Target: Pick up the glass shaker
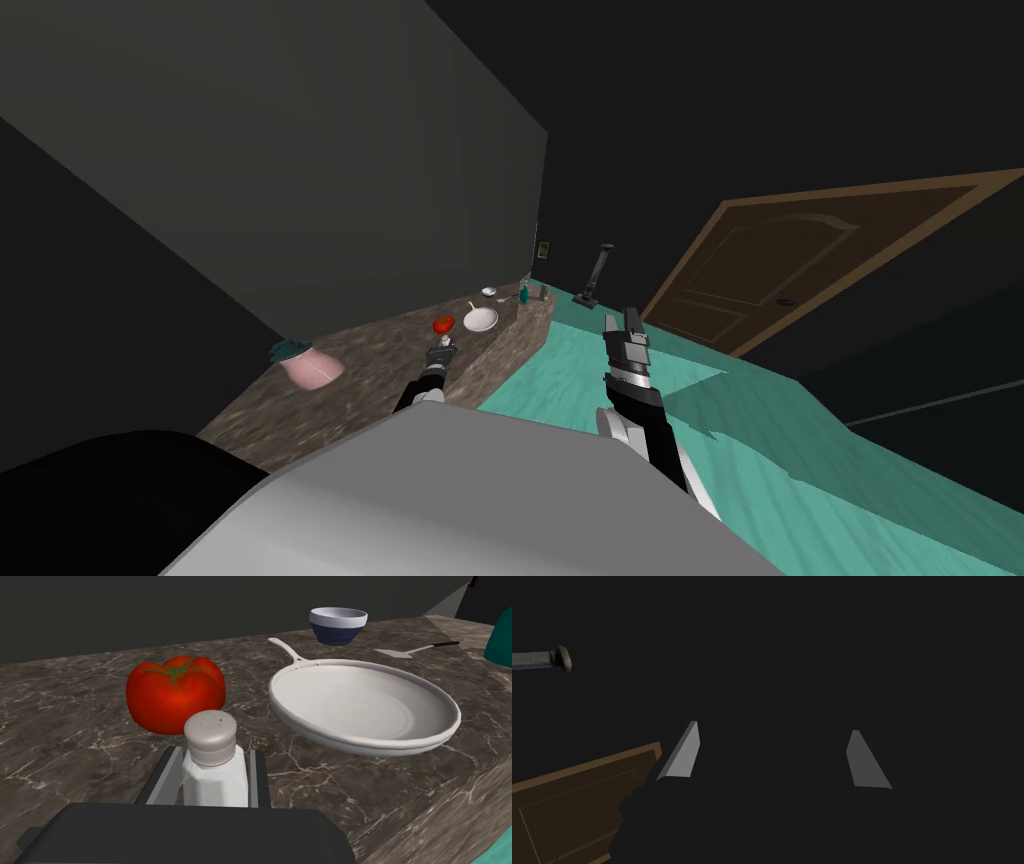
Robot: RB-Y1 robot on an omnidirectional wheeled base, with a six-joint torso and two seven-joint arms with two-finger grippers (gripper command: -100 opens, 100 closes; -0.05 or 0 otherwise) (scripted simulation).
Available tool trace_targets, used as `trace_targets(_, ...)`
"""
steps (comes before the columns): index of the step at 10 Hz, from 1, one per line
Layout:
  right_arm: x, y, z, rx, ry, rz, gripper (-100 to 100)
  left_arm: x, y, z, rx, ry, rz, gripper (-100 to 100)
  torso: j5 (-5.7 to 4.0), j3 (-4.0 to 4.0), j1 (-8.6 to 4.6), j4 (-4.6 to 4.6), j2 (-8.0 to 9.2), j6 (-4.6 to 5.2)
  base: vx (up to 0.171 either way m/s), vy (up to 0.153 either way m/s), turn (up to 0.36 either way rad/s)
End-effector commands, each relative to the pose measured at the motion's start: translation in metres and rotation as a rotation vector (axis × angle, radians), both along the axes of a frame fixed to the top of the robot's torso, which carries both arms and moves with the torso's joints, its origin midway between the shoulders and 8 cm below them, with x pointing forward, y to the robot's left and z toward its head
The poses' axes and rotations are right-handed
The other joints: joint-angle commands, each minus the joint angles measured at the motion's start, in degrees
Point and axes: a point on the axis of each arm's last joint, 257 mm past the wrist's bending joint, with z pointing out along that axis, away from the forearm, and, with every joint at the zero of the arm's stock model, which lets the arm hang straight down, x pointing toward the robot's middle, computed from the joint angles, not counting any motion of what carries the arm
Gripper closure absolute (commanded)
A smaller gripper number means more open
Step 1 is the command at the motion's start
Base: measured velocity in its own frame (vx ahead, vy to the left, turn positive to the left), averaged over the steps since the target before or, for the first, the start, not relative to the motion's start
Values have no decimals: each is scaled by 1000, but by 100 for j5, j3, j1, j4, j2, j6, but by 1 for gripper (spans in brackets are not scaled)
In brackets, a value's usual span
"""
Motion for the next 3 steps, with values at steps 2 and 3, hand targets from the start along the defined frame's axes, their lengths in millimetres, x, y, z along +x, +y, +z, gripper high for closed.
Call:
trace_targets(2,0,0,0,0,0,0,0,-2,4,7,5,-8,7,100,-3,5,-5,5,6,3,2,2,15)
trace_targets(3,0,0,0,0,0,0,0,-2,4,9,7,-10,7,0,0,5,-7,4,7,6,0,0,0)
